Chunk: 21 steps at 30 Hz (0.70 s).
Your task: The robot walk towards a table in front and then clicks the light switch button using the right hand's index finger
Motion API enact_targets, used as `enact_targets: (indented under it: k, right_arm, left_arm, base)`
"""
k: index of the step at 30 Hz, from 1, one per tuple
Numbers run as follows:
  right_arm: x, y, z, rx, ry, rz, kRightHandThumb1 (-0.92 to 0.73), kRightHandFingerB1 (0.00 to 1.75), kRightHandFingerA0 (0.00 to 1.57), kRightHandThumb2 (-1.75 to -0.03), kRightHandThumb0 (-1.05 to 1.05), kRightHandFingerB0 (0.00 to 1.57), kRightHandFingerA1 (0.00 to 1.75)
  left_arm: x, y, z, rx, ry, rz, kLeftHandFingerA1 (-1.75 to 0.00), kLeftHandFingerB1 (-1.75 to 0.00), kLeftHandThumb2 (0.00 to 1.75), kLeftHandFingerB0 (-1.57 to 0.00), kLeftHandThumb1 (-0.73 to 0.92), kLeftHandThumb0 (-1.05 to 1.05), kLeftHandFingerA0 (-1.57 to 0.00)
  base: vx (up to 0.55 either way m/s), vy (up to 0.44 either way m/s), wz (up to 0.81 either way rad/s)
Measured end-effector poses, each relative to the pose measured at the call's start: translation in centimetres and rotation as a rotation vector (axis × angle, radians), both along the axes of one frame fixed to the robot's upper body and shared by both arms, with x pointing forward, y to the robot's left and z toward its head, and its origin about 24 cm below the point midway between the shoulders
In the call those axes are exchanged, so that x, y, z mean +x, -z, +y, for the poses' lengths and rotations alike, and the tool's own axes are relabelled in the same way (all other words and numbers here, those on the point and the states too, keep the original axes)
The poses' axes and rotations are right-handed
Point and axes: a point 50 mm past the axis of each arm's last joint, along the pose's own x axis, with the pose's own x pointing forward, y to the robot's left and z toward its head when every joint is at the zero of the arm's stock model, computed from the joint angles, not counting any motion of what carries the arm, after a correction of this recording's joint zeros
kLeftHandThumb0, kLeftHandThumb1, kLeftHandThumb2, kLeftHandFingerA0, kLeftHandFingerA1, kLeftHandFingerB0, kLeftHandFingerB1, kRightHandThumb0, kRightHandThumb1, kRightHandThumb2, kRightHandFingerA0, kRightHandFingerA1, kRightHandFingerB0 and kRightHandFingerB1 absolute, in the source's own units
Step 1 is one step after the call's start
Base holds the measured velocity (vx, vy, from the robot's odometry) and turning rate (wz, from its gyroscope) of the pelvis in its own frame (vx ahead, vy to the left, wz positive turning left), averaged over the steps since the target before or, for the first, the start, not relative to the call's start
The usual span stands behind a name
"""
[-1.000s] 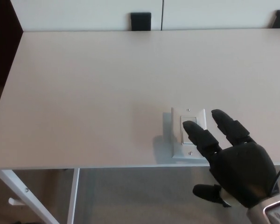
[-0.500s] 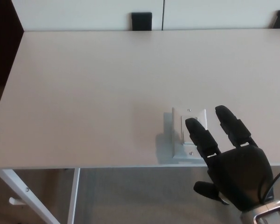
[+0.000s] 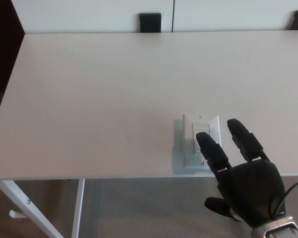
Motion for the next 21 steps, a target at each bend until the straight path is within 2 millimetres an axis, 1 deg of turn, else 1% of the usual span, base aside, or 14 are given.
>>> enact_targets:
  k: [2, 3, 5, 6, 7, 11, 12, 17, 18, 19, 20, 21]
  right_arm:
    - [0.0, 0.1, 0.1, -0.006, -0.001, 0.0, -0.57, 0.24, 0.0, -0.93, -0.91, 0.1, 0.0]
    - [0.1, 0.1, 0.2, -0.009, -0.001, 0.001, -0.57, 0.23, 0.0, -0.93, -0.91, 0.1, 0.0]
    - [0.1, 0.3, 0.2, -0.014, -0.001, 0.005, -0.57, 0.23, 0.0, -0.93, -0.91, 0.1, 0.0]
    - [0.0, 0.4, 0.2, -0.016, -0.002, 0.009, -0.57, 0.23, 0.0, -0.93, -0.91, 0.1, 0.0]
    - [0.0, 0.4, 0.2, -0.017, -0.003, 0.012, -0.57, 0.24, 0.0, -0.93, -0.9, 0.1, 0.0]
    - [-0.1, 0.8, 0.3, -0.021, -0.008, 0.017, -0.57, 0.23, 0.0, -0.93, -0.91, 0.09, 0.0]
    - [-0.1, 0.8, 0.3, -0.021, -0.009, 0.017, -0.56, 0.26, 0.0, -0.92, -0.9, 0.1, 0.0]
    - [-0.2, 1.3, 0.2, -0.029, -0.008, 0.032, -0.55, 0.24, 0.0, -0.91, -0.89, 0.1, 0.0]
    - [-0.2, 1.4, 0.2, -0.029, -0.008, 0.033, -0.54, 0.24, 0.0, -0.91, -0.89, 0.1, 0.0]
    - [-0.2, 1.4, 0.2, -0.029, -0.007, 0.033, -0.53, 0.23, 0.0, -0.9, -0.88, 0.09, 0.0]
    - [-0.2, 1.5, 0.2, -0.028, -0.007, 0.033, -0.53, 0.23, 0.0, -0.9, -0.88, 0.09, 0.0]
    - [-0.3, 1.6, 0.1, -0.027, -0.006, 0.033, -0.54, 0.22, 0.0, -0.9, -0.88, 0.09, 0.0]
  left_arm:
    - [-0.1, 0.0, 0.0, 0.0, 0.0, 0.002, -0.48, -0.45, 0.65, -0.45, 0.52, -0.28, -0.56]
    - [-0.1, 0.0, 0.0, 0.0, 0.0, 0.003, -0.43, -0.39, 0.57, -0.49, 0.57, -0.21, -0.61]
    - [-0.1, 0.0, 0.0, 0.001, 0.002, 0.003, -0.43, -0.4, 0.57, -0.49, 0.57, -0.21, -0.61]
    - [0.0, 0.0, 0.0, 0.001, 0.003, 0.002, -0.43, -0.4, 0.57, -0.49, 0.58, -0.2, -0.61]
    - [0.0, 0.0, 0.0, 0.002, 0.003, 0.001, -0.5, -0.46, 0.67, -0.46, 0.5, -0.29, -0.58]
    - [0.1, 0.0, 0.0, 0.002, 0.004, -0.001, -0.49, -0.45, 0.65, -0.46, 0.51, -0.27, -0.57]
    - [0.1, 0.0, 0.0, 0.001, 0.004, -0.001, -0.48, -0.45, 0.65, -0.45, 0.51, -0.28, -0.57]
    - [0.2, -0.1, 0.0, 0.003, 0.007, -0.004, -0.5, -0.46, 0.66, -0.44, 0.5, -0.29, -0.58]
    - [0.2, -0.1, 0.0, 0.003, 0.008, -0.003, -0.5, -0.46, 0.66, -0.46, 0.5, -0.29, -0.59]
    - [0.2, -0.1, 0.0, 0.004, 0.008, -0.004, -0.43, -0.4, 0.57, -0.49, 0.57, -0.22, -0.63]
    - [0.3, -0.1, 0.1, 0.004, 0.008, -0.005, -0.43, -0.4, 0.57, -0.49, 0.57, -0.22, -0.63]
    - [0.3, -0.1, 0.1, 0.004, 0.009, -0.006, -0.5, -0.46, 0.67, -0.44, 0.5, -0.31, -0.58]
  base:
    - [0.0, 0.0, 0.0]
    - [0.0, 0.0, 0.0]
    - [0.0, 0.0, 0.0]
    - [0.0, 0.0, 0.0]
    - [0.0, 0.0, 0.0]
    - [0.0, 0.0, 0.0]
    - [0.0, 0.0, 0.0]
    - [0.0, 0.0, 0.0]
    - [0.0, 0.0, 0.0]
    - [0.0, 0.0, 0.0]
    - [0.0, 0.0, 0.0]
    - [0.0, 0.0, 0.0]
